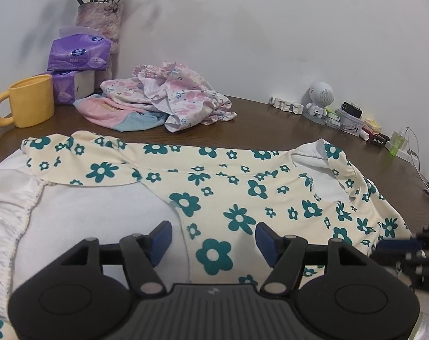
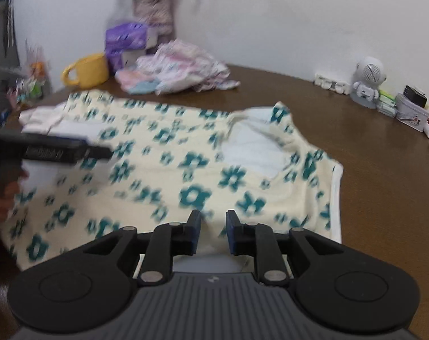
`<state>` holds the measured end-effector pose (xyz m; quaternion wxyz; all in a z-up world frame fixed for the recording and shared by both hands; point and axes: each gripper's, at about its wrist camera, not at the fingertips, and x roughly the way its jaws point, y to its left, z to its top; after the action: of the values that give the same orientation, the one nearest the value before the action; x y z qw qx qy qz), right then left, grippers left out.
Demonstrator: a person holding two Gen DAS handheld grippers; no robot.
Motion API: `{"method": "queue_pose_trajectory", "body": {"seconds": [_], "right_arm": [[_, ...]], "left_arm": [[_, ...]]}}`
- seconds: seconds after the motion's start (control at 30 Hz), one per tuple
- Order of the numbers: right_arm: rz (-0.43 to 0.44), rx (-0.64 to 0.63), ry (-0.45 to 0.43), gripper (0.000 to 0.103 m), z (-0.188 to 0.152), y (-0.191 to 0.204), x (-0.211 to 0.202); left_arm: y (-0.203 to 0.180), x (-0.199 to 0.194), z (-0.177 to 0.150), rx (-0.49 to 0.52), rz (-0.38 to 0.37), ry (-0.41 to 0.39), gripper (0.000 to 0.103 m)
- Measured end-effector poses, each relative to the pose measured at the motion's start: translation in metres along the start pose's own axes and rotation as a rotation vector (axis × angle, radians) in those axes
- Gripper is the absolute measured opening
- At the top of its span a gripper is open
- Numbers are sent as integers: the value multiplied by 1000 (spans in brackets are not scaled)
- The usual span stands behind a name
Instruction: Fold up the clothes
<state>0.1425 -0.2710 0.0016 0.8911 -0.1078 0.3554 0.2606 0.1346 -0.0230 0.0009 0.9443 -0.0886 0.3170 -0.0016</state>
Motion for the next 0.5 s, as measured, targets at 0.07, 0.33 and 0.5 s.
{"method": "queue_pose_trajectory", "body": {"seconds": [0.07, 0.33, 0.5], "right_arm": [[-12, -1, 14, 19, -4, 1, -1], [-24, 64, 25, 19, -6, -1, -13], [-4, 77, -9, 19, -2, 7, -19]], "left_arm": [[0, 0, -1, 6, 3, -4, 64], [4, -1, -2, -2, -3, -17, 66], [6, -2, -3, -9, -7, -25, 66]]}}
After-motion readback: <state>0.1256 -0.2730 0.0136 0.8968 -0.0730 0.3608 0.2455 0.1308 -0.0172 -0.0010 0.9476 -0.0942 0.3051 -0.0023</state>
